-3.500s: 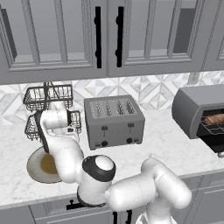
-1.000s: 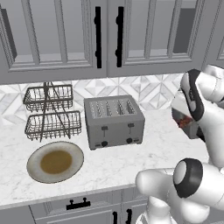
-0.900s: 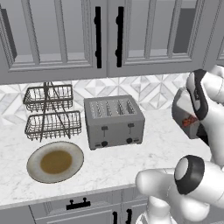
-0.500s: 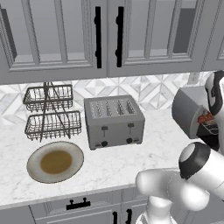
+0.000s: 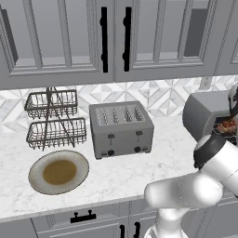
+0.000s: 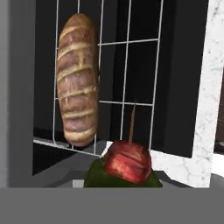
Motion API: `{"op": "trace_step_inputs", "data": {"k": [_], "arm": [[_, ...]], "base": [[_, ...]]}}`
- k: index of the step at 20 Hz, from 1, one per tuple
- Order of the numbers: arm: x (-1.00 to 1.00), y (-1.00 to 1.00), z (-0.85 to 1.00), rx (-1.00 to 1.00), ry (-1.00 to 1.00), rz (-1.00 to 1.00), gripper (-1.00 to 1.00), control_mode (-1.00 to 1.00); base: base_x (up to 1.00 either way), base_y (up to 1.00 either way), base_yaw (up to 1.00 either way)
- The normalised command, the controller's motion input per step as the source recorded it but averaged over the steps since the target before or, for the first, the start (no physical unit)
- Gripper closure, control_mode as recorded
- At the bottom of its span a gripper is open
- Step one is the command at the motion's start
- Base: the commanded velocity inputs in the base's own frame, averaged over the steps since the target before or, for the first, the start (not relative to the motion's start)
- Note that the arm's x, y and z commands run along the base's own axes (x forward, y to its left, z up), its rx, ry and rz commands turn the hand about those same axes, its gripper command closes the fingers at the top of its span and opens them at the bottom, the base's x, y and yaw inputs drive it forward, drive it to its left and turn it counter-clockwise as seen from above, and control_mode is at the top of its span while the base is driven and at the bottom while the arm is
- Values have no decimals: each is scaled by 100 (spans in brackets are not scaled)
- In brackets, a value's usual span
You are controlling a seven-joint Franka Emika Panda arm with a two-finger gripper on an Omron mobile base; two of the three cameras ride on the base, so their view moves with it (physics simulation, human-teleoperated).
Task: Pick up the kebab skewer and baguette bread, and place them inside the toaster oven. Close the toaster oven door and start by setting the timer.
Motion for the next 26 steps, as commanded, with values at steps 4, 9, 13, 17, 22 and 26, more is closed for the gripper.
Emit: {"op": "trace_step_inputs", "data": {"k": [4,9,13,17,22,26], "arm": [[7,-41,-88,-17,-17,-21,100,-100],[7,-52,-22,-5,0,-7,100,-100],[36,-54,0,0,1,-1,100,-100],[47,-52,0,0,4,0,100,-100],[50,-34,0,0,5,0,100,-100],[16,-1,0,0,6,-2,100,-100]], "base": [[0,0,0],[0,0,0],[0,0,0],[0,0,0],[0,0,0],[0,0,0]]}}
